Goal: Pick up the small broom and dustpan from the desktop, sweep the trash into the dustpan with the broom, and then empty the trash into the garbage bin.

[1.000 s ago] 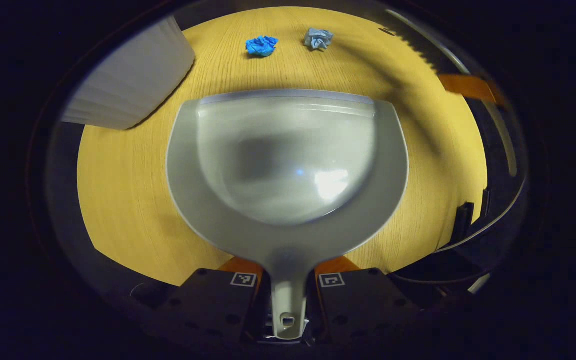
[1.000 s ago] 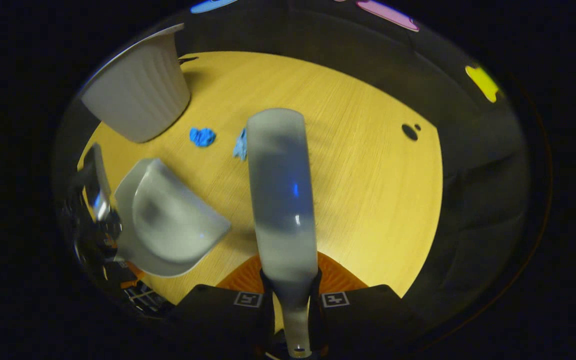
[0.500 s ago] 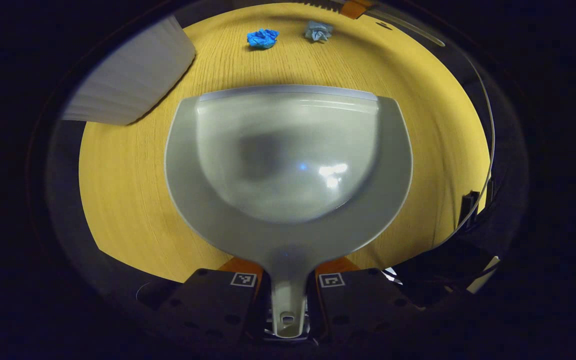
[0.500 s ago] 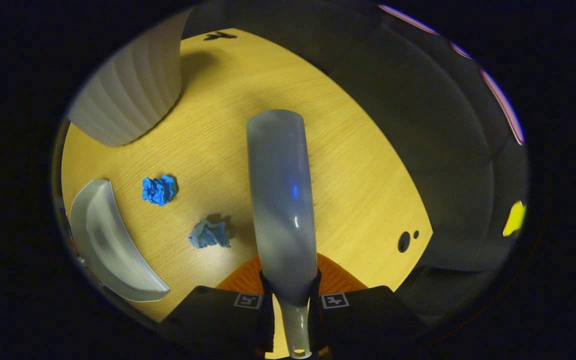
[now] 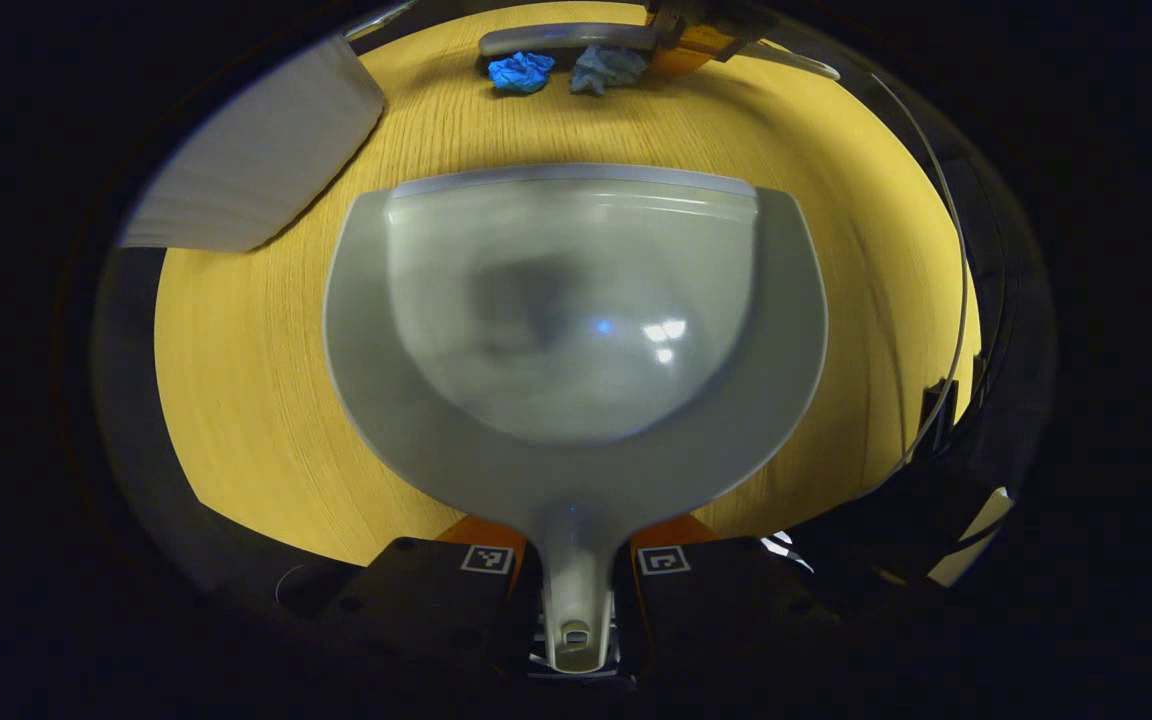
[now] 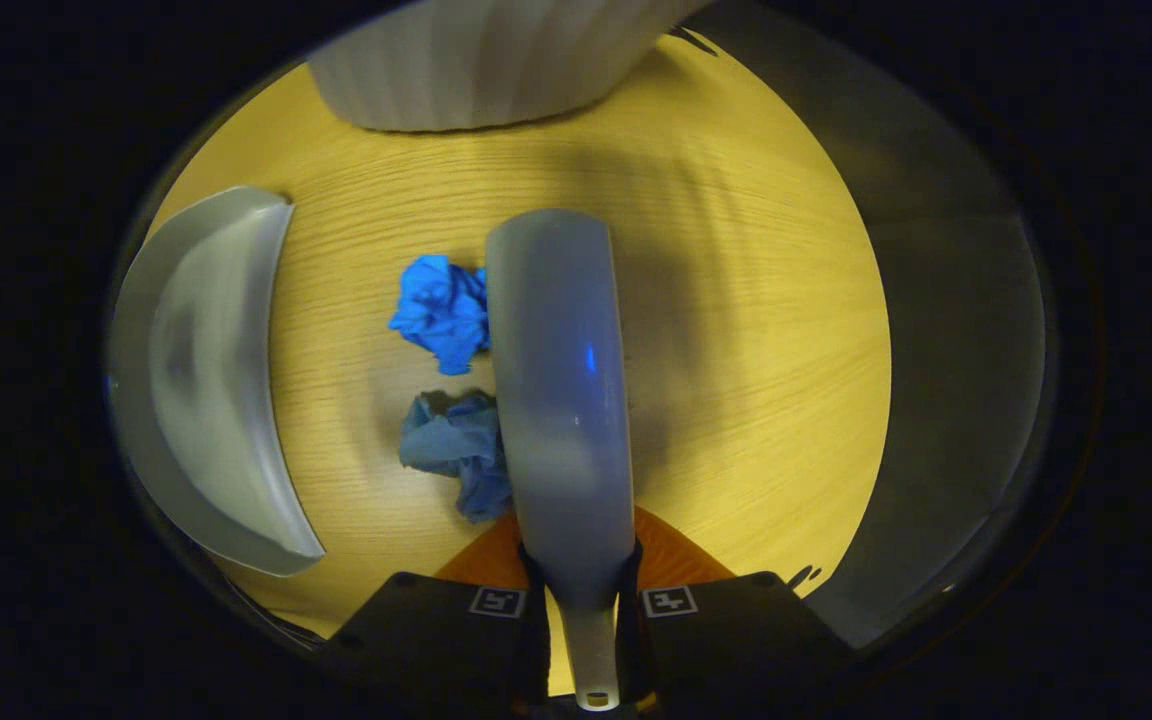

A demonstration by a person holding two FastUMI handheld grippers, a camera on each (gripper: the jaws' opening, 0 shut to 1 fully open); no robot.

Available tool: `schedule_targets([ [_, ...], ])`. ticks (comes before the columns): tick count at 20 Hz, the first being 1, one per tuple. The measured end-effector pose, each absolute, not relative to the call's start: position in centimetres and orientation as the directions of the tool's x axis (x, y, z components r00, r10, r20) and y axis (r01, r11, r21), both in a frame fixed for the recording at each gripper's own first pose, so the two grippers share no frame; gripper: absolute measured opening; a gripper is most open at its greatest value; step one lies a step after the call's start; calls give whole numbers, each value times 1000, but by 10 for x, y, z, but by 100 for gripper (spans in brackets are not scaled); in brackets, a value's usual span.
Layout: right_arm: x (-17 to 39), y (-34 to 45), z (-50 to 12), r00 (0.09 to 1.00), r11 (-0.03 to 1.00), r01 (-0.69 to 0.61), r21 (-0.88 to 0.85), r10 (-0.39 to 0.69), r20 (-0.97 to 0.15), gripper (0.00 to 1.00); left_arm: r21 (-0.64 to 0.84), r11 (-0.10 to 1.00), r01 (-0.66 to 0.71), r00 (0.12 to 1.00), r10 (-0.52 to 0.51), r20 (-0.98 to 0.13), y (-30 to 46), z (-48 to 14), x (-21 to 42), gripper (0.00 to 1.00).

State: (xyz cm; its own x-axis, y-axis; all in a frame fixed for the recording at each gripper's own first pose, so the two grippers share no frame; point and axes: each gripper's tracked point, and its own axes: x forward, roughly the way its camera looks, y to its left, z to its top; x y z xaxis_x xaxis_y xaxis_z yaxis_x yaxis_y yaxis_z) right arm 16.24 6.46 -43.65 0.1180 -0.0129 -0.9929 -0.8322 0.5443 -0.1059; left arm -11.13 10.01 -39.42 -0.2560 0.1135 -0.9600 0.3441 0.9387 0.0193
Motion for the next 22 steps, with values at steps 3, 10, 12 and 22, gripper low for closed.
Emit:
schedule_targets([
  [3,133,80,-432,-69,511,-853,105,89,-994,25,20,926,378,-254,124,-959,103,-393,-111,29],
  [10,99,81,-416,-388,538,-685,491,301,-871,28,3,880,475,-202,113,-973,107,-397,-108,29],
  [12,82,87,-417,-444,575,-557,599,403,-800,28,3,876,483,-195,110,-975,107,-396,-109,29],
  [22,95,56,-328,53,521,-260,813,848,-527,24,113,879,463,80,86,-993,104,-392,-102,29],
])
